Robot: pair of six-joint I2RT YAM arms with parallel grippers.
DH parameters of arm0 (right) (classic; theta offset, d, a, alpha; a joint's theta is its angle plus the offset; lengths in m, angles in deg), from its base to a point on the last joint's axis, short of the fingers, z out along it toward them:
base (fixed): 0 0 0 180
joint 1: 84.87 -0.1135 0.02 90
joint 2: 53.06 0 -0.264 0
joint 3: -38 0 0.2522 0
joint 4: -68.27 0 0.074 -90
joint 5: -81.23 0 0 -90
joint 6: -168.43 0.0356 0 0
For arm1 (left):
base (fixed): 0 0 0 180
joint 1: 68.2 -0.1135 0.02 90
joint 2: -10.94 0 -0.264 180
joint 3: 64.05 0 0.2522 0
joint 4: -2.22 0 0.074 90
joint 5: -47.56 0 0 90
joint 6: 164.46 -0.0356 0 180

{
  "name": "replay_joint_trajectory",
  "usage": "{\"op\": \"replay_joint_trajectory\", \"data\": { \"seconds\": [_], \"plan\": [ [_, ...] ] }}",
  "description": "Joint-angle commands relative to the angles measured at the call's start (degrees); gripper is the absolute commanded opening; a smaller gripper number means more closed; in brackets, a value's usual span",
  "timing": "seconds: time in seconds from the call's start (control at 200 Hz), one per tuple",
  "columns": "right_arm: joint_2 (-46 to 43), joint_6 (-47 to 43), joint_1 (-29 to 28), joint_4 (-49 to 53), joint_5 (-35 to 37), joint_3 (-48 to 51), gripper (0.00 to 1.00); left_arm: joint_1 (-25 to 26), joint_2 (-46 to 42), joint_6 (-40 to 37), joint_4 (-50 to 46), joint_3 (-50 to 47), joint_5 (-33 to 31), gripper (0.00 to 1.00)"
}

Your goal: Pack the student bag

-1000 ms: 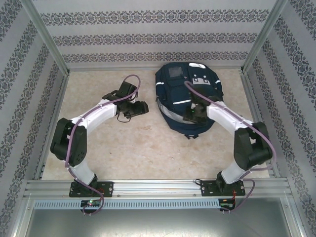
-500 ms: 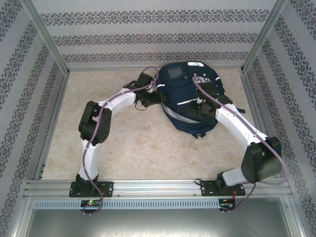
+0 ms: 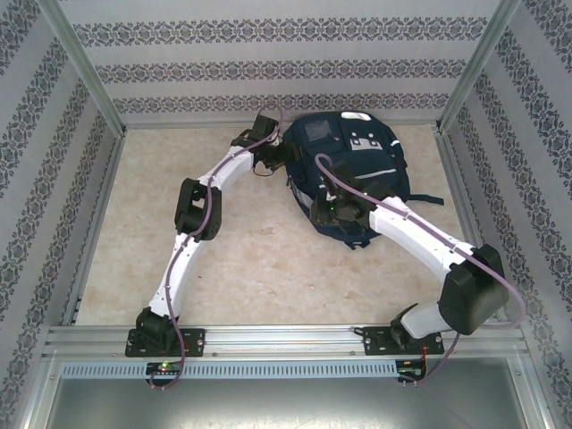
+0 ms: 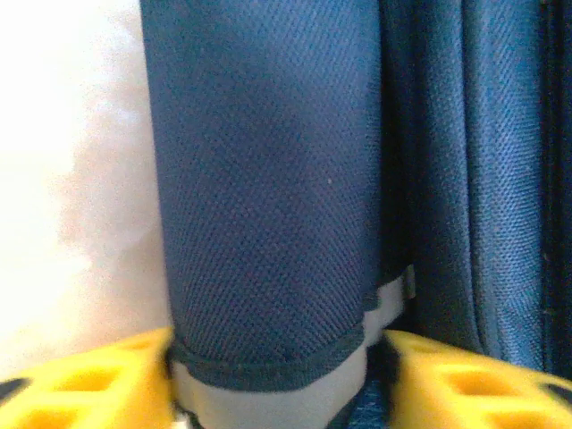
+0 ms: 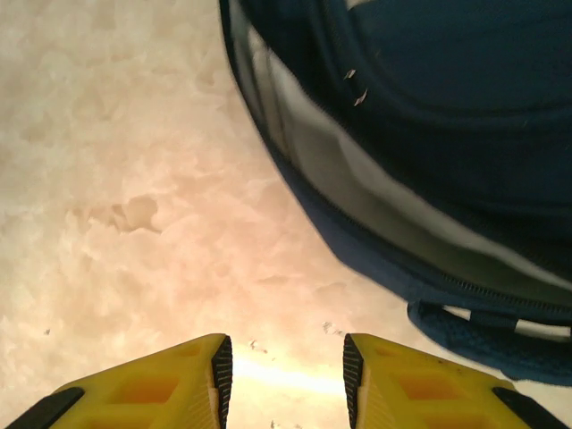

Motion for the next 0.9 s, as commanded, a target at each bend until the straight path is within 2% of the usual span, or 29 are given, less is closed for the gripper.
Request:
{"op": "replay_joint_trajectory", "data": {
  "seconds": [0.0,0.1,0.385,0.594,0.759,0.894],
  "plan": [
    [3.4,1.7,-2.0,-1.3,1.7,-0.5,0.41,0.1,2.6,2.4,-2.9,3.8,1.9,0.32],
    [7.8,1.1,-2.2,-1.4,2.2,-1.8,0.41,0.1,-1.0,1.1,-2.7,-1.3,-1.5,0.0],
    [14.7,-2.2,3.1,-2.2,4.3,-3.6,0.41,-2.8,-27.3,2.7,13.1,-43.7,-10.8,0.0],
    [18.0,-6.5,8.9,-1.7,5.0,-8.5,0.41,-2.3,-42.9,7.8,17.8,-66.6,-11.6,0.0],
    [17.2,-9.6,9.2,-3.4,1.6,-11.4,0.41,2.2,-52.6,14.9,19.3,-78.9,-15.8,0.0],
    [13.4,-10.2,5.5,-9.7,-0.7,-7.5,0.4,5.6,-55.7,20.3,21.1,-83.3,-17.5,0.0]
  ]
}}
